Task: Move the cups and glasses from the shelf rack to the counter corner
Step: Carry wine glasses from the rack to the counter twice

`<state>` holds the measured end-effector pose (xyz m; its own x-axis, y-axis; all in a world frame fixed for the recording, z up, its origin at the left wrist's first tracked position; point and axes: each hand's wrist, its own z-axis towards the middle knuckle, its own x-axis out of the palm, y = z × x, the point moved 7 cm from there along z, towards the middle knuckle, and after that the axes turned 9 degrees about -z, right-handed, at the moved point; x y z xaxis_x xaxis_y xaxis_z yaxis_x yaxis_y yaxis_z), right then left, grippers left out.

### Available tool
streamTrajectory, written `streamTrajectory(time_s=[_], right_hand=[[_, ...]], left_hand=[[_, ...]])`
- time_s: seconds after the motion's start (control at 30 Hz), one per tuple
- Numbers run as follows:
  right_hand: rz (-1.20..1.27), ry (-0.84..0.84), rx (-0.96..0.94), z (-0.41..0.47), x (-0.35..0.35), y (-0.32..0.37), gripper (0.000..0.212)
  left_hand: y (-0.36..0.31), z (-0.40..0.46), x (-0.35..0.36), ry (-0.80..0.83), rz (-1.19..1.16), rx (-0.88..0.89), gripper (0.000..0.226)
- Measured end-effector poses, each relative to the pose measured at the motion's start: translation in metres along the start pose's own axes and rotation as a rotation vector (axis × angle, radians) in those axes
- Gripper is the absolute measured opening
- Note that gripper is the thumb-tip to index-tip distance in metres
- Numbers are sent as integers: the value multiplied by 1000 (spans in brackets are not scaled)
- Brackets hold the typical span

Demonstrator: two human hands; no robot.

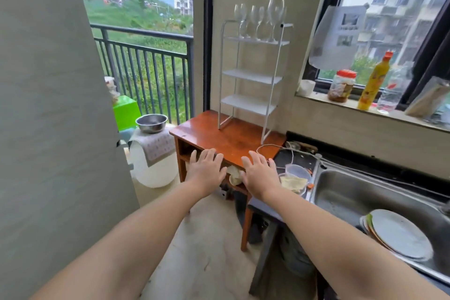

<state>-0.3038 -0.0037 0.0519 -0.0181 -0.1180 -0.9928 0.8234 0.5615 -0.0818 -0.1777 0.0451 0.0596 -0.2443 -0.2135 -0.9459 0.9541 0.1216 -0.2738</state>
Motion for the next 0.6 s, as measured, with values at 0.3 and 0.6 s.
streamTrajectory(time_s=[0.3, 0.6], right_hand=[[-50, -116, 159, 187, -40, -5, 48], [-106, -213, 297, 317, -102, -47, 48]], left_hand=[[55, 188, -47, -49, 2, 198, 47], [64, 341, -95, -96, -73, 320, 44]])
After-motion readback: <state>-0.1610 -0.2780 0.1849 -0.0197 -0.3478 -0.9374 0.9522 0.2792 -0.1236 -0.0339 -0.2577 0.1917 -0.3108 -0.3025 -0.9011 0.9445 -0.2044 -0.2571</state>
